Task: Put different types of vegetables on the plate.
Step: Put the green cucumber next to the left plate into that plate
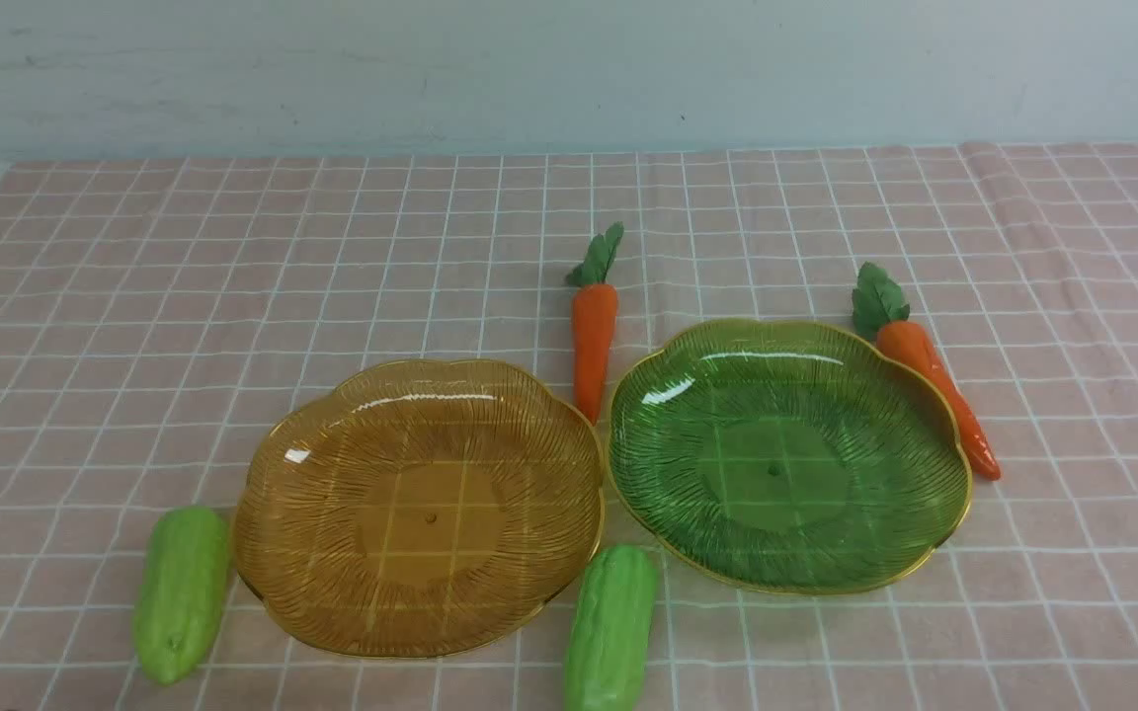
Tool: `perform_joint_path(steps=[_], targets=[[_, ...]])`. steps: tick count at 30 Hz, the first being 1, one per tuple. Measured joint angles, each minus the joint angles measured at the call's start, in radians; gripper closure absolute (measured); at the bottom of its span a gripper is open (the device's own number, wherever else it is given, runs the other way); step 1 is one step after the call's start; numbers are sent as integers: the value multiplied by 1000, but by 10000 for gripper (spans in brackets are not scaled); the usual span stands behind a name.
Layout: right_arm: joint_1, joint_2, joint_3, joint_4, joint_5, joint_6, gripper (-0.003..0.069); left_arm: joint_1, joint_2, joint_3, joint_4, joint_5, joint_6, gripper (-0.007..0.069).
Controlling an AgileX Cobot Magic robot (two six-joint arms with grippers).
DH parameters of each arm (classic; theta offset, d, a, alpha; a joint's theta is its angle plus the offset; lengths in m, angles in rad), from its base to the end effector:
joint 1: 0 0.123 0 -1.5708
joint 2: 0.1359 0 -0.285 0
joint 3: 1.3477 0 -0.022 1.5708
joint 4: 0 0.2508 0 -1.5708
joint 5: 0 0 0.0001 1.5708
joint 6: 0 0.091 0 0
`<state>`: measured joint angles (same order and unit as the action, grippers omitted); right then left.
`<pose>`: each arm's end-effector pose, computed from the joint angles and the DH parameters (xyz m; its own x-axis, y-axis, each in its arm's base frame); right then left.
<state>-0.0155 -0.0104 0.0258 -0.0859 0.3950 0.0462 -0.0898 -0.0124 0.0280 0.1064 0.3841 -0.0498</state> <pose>0.0520 -0.0038 0.1697 -0.3177 -0.0282 -0.9478 0.0363 0.9985 -0.0419 0.0524 -0.0011 0.1701 -0.3014 0.0762 -0.9504 0.0667 0.9960 0.0587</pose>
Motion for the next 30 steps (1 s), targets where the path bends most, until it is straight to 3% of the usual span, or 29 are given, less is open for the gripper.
perform_joint_path(steps=[22, 26, 27, 30], targets=[[0, 0, 0, 0, 0, 0, 674, 0, 0, 0, -10, -21, -9, 628], [0, 0, 0, 0, 0, 0, 674, 0, 0, 0, -140, -163, -91, 628], [0, 0, 0, 0, 0, 0, 674, 0, 0, 0, -218, -263, -132, 628], [0, 0, 0, 0, 0, 0, 674, 0, 0, 0, -293, -399, -159, 628]])
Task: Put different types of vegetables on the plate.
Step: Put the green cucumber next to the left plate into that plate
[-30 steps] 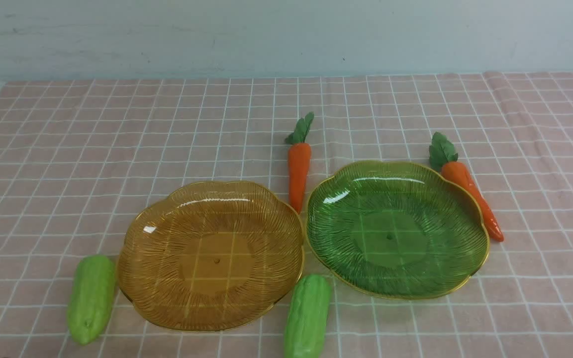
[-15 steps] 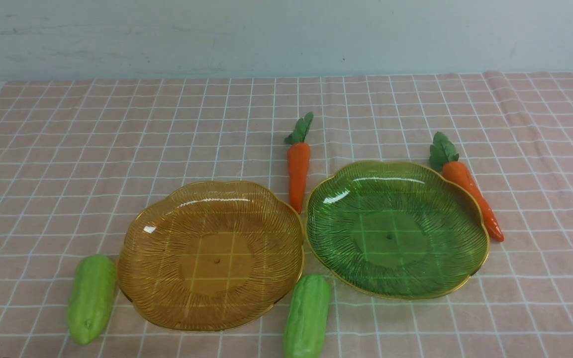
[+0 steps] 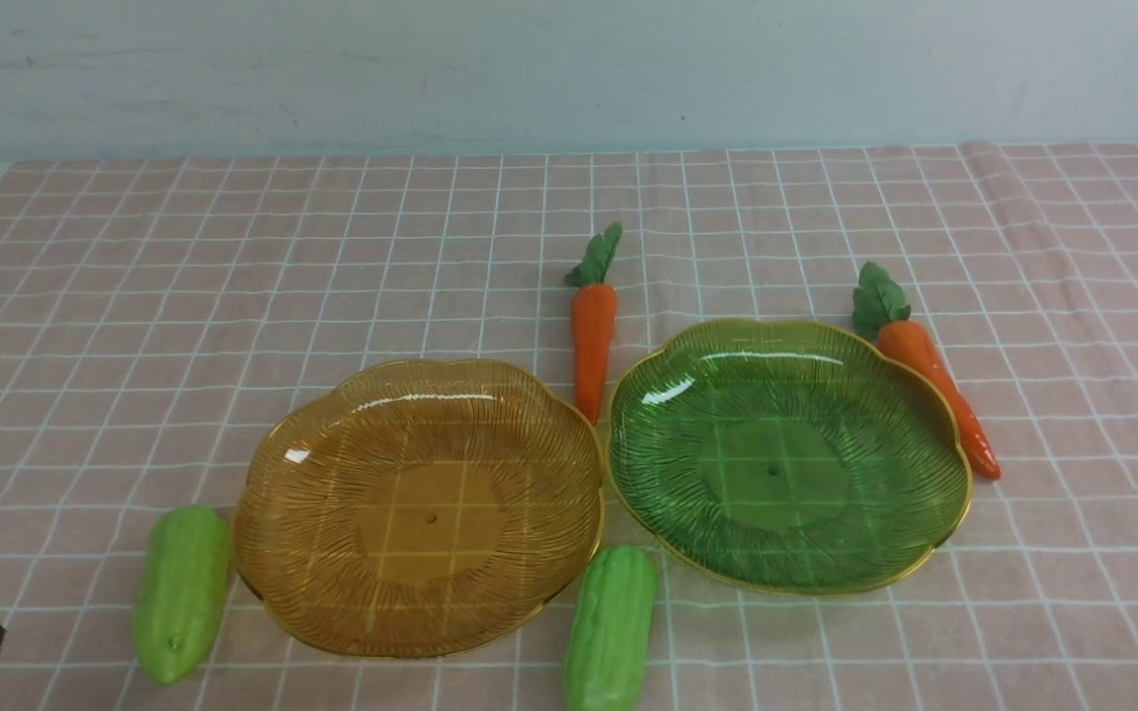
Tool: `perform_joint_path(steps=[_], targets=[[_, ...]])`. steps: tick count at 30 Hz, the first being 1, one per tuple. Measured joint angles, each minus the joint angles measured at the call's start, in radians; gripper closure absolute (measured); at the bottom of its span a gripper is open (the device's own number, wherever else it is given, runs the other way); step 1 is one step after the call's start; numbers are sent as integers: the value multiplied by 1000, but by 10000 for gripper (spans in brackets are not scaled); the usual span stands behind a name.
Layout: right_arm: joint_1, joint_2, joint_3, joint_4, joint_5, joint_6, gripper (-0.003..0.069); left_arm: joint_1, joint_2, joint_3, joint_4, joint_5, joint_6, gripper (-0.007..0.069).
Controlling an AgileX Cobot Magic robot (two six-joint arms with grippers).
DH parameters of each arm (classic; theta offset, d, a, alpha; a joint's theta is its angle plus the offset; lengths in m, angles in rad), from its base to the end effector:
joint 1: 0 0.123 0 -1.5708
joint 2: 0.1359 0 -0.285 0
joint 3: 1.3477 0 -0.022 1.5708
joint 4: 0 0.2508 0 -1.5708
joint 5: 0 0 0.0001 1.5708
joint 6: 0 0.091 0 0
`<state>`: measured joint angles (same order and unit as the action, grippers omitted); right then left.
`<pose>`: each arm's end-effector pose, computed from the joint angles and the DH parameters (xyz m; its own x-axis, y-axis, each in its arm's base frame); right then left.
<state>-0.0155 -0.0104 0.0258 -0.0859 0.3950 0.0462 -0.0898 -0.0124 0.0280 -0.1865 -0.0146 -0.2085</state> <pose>0.0520 -0.0038 0.1697 -0.3177 -0.0282 -0.9478 0.0363 0.9985 -0.0419 0.0562 -0.0048 0.2057 0.0454 -0.3904 -0.9195 0.1132 0.9165 -0.3836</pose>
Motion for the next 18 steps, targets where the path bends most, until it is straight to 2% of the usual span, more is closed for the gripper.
perform_joint_path(steps=[7, 10, 14, 18], targets=[[0, 0, 0, 24, -19, 7, 674, 0, 0, 0, -96, -329, -65, 628], [0, 0, 2, 93, -77, 40, 674, 0, -1, -46, -116, -362, -97, 628], [0, 0, 2, 176, -156, 80, 674, 0, 4, -134, -120, -304, -99, 628], [0, 0, 3, 328, -265, 135, 674, 0, 131, -392, -119, 41, -28, 628]])
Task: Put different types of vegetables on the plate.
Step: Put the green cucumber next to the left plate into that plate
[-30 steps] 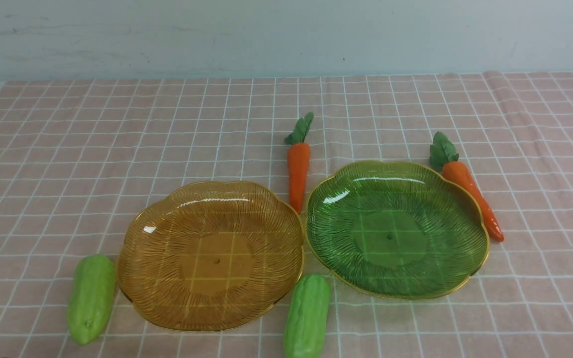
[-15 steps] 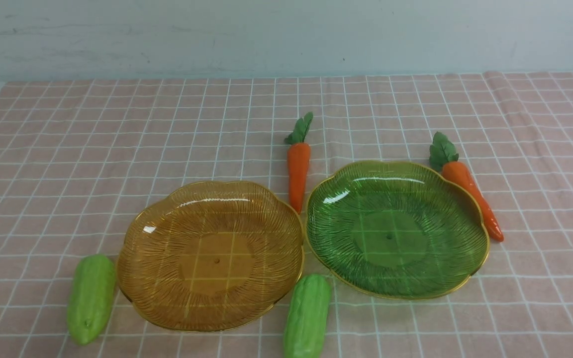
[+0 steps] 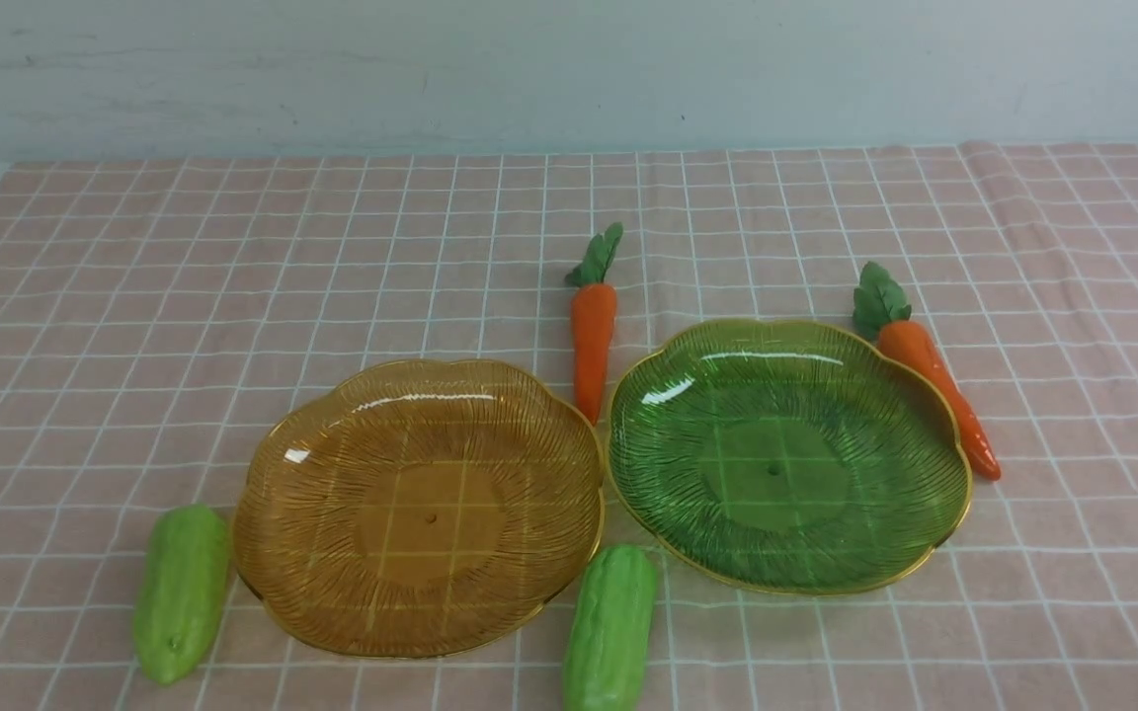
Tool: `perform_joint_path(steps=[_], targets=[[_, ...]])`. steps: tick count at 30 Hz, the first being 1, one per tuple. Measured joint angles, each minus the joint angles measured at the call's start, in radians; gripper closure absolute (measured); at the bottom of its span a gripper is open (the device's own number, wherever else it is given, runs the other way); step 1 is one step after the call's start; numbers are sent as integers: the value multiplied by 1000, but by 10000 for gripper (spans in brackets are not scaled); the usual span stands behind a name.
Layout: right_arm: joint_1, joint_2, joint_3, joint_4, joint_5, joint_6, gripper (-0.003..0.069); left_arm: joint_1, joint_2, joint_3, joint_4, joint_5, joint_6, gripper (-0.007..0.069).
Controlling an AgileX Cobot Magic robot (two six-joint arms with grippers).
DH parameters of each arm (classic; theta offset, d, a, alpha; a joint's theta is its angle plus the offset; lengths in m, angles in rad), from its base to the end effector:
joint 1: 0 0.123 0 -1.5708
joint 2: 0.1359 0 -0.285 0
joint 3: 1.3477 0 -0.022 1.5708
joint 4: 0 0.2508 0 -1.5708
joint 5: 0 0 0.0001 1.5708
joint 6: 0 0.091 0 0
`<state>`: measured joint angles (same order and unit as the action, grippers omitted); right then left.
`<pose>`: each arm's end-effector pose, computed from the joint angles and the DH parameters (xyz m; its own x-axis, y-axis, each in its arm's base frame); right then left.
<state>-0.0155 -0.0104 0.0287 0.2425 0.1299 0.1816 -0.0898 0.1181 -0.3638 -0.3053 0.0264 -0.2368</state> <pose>0.0568 0.0020 0.1926 -0.0586 0.4105 -0.9100 0.0092 0.9117 0.4107 0.0405 -0.0044 0.3248 0.2083 -0.5367 -0.8177 0.2389 0.8386 -0.4896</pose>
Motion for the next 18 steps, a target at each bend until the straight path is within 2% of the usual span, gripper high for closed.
perform_joint_path(steps=[1, 2, 3, 6, 7, 8, 10, 11, 17, 18], targets=[[0, 0, 0, 41, -23, 9, 674, 0, 76, -100, 6, 131, 32, 628], [0, 0, 0, 41, -27, 9, 674, 0, 76, -100, 6, 153, 37, 628], [0, 0, 0, 97, -57, 14, 674, 0, 261, -229, 45, 446, 90, 628], [0, 0, 0, 138, -61, 15, 674, 0, 433, -319, 108, 673, 109, 628], [0, 0, 0, 139, -61, 15, 674, 0, 433, -319, 108, 673, 109, 628], [0, 0, 0, 142, -61, 16, 674, 0, 556, -346, 142, 786, 114, 628], [0, 0, 0, 145, -61, 16, 674, 0, 620, -351, 159, 818, 115, 628], [0, 0, 0, 149, -61, 16, 674, 0, 740, -354, 185, 865, 115, 628], [0, 0, 0, 196, -45, 27, 674, 0, 967, -359, 211, 850, 119, 628], [0, 0, -10, 228, 13, 34, 674, 0, 1008, -360, 217, 833, 119, 628]])
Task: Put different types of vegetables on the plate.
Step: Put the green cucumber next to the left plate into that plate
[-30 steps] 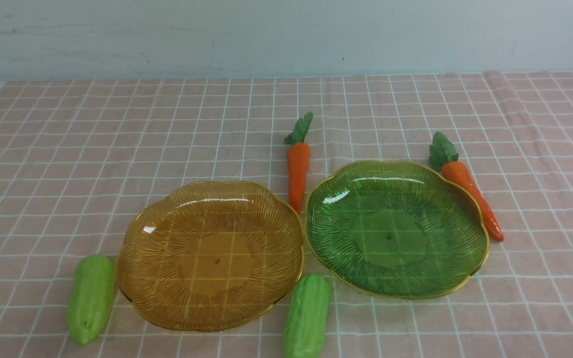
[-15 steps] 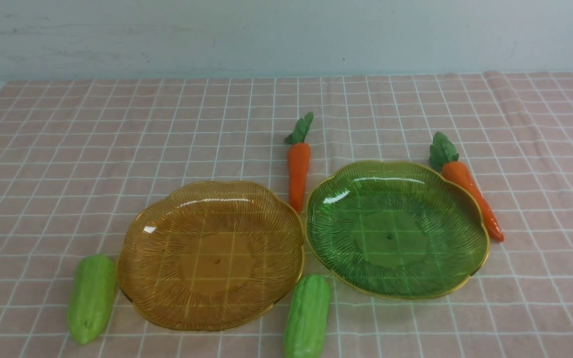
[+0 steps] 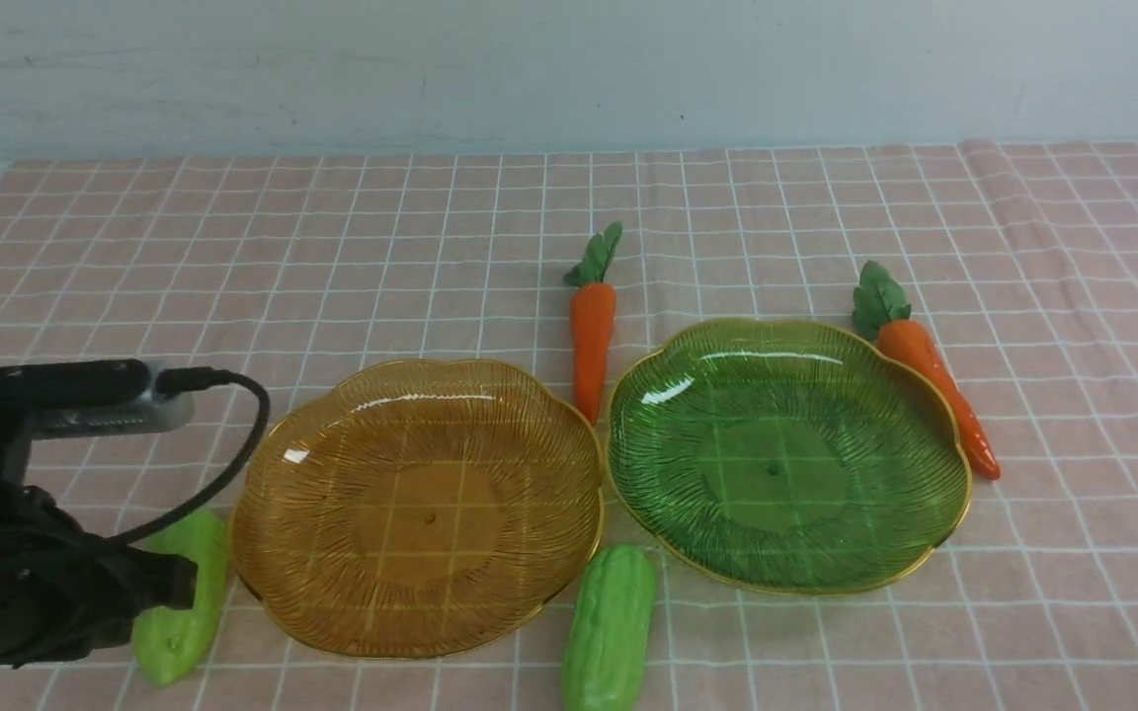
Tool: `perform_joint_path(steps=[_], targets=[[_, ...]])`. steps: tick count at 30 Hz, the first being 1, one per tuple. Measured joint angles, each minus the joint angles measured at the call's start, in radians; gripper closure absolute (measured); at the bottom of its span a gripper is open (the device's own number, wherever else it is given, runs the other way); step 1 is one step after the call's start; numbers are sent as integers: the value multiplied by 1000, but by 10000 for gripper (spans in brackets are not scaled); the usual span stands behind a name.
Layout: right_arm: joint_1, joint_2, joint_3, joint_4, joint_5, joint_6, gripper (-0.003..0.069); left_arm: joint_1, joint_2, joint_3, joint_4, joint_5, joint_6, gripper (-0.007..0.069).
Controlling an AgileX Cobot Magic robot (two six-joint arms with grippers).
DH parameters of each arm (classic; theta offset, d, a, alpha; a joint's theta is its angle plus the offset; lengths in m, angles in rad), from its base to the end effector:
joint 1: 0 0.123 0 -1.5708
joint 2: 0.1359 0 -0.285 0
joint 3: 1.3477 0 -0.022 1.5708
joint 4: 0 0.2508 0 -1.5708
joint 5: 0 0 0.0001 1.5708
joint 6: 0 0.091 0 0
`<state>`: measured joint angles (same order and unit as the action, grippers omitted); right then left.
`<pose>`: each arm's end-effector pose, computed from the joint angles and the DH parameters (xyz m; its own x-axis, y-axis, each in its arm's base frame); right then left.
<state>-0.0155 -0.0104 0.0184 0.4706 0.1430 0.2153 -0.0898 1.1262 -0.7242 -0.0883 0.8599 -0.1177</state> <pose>0.0563 0.0051 0.1960 -0.0685 0.6300 -0.7736 -0.0076 0.7751 0.6319 0.1925 -0.0234 0.2541 -0.9241 -0.0916 -0.3709 -0.0467 0.9906 -0.1283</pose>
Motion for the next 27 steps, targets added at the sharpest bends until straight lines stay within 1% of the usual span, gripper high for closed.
perform_joint_path(steps=[1, 2, 3, 7, 8, 10, 13, 14, 15, 16, 18, 20, 21, 22, 24, 25, 27], targets=[[0, 0, -19, 18, 45, 0, 674, 0, 18, -1, 2, -8, 0, 628], [0, 0, -19, 18, 57, 0, 674, 0, 30, -1, 3, -10, 0, 628], [0, 0, -79, 34, 154, -17, 674, 0, 75, -3, 8, -35, 0, 628], [0, 74, -267, 40, 390, -131, 674, 0, 155, -4, 36, -91, 3, 614], [0, 80, -267, 40, 400, -138, 674, 0, 162, -4, 40, -96, 3, 610], [0, 165, -357, 40, 503, -215, 674, 0, 189, -4, 56, -118, 3, 582], [0, 248, -424, 40, 600, -303, 674, 0, 229, -4, 67, -155, 4, 493], [0, 273, -439, 41, 621, -326, 674, 0, 238, -4, 70, -168, 4, 449], [0, 297, -449, 49, 637, -346, 674, 0, 249, -4, 71, -189, 4, 368], [0, 309, -451, 55, 645, -358, 674, 0, 254, -4, 73, -202, 4, 335], [0, 330, -453, 72, 656, -367, 674, 0, 267, -4, 88, -238, 4, 234], [0, 333, -453, 83, 657, -371, 674, 0, 273, -4, 98, -257, 4, 181], [0, 333, -453, 90, 657, -378, 674, 0, 293, -5, 119, -281, -6, 98], [0, 333, -453, 93, 656, -383, 674, 0, 314, -5, 132, -293, -20, 55], [0, 333, -453, 102, 653, -403, 674, 0, 349, -6, 150, -298, -48, 14], [0, 333, -453, 102, 653, -403, 674, 0, 352, -6, 150, -298, -48, 14], [0, 333, -453, 110, 652, -422, 674, 0, 408, -6, 173, -301, -87, 6]])
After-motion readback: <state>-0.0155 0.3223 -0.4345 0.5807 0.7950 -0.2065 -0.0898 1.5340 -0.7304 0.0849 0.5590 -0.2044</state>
